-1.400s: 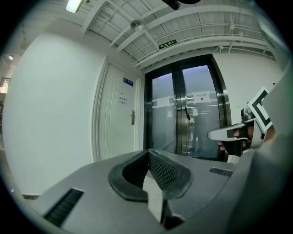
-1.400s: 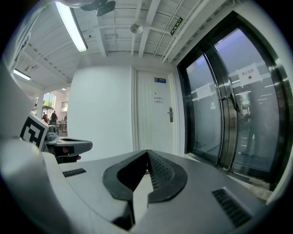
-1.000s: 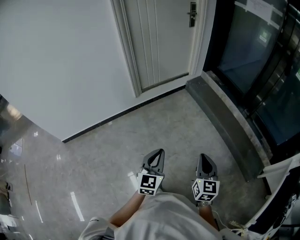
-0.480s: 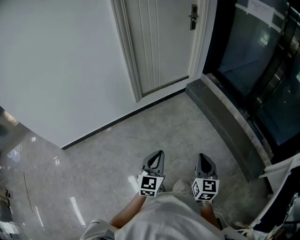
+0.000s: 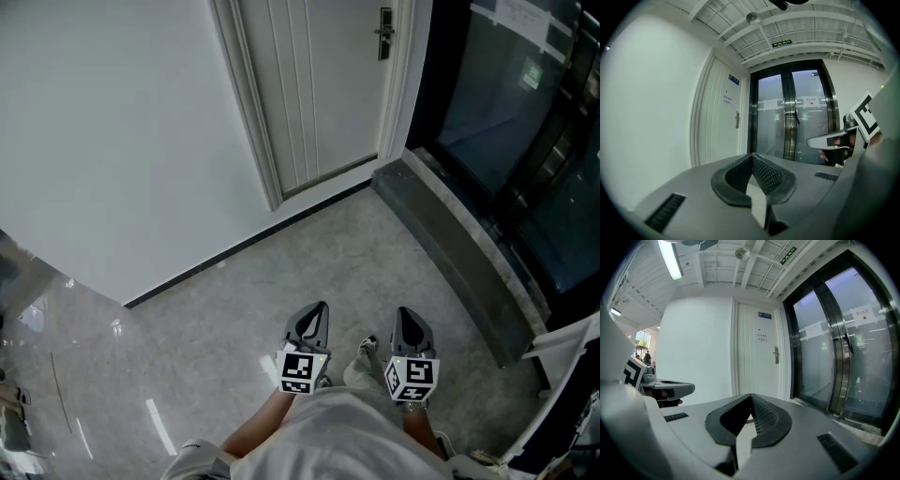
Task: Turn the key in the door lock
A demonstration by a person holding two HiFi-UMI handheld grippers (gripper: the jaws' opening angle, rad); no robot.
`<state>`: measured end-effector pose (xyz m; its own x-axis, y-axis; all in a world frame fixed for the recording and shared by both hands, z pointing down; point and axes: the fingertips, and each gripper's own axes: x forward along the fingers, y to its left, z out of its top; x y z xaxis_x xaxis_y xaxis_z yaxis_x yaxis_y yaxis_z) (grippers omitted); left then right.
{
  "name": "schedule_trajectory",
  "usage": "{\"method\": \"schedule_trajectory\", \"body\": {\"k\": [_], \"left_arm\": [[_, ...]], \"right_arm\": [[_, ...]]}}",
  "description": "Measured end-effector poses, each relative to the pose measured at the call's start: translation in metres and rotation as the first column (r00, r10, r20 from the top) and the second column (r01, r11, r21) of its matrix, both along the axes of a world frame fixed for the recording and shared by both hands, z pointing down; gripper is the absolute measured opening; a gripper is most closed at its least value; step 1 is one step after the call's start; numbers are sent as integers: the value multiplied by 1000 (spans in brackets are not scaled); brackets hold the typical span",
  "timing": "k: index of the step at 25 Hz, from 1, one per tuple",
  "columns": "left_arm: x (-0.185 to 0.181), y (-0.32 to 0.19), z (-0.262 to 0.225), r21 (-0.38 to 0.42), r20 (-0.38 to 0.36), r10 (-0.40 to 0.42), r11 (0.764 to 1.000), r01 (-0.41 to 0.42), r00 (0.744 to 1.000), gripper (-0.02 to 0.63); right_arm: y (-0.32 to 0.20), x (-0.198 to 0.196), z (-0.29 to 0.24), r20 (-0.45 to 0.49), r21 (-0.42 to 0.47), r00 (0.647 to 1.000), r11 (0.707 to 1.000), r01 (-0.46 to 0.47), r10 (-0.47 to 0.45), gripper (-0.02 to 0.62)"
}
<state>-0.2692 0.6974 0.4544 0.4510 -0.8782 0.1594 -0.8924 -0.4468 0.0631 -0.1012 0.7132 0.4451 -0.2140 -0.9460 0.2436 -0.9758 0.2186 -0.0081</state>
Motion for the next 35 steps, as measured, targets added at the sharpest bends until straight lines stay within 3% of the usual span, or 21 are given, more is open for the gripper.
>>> {"method": "schedule_trajectory", "body": {"k": [11, 18, 26, 35], "left_arm": [[56, -76, 8, -25, 42, 42, 999, -41, 998, 8], [87, -137, 3, -24, 59, -1, 1000, 3, 998, 8], [148, -196, 1, -22, 67, -8, 1000, 10, 998, 8], [193, -242, 2, -16, 65, -39, 999, 40, 997, 8]], "right_arm": [[-79, 44, 16, 23, -38, 1000, 999, 14, -13, 2], [-146, 82, 13, 36, -30, 998, 999, 46, -45, 2], [-204, 140, 14, 48, -27, 997, 998, 65, -63, 3], [-250, 203, 15, 47, -21, 998, 999, 32, -31, 2]]}}
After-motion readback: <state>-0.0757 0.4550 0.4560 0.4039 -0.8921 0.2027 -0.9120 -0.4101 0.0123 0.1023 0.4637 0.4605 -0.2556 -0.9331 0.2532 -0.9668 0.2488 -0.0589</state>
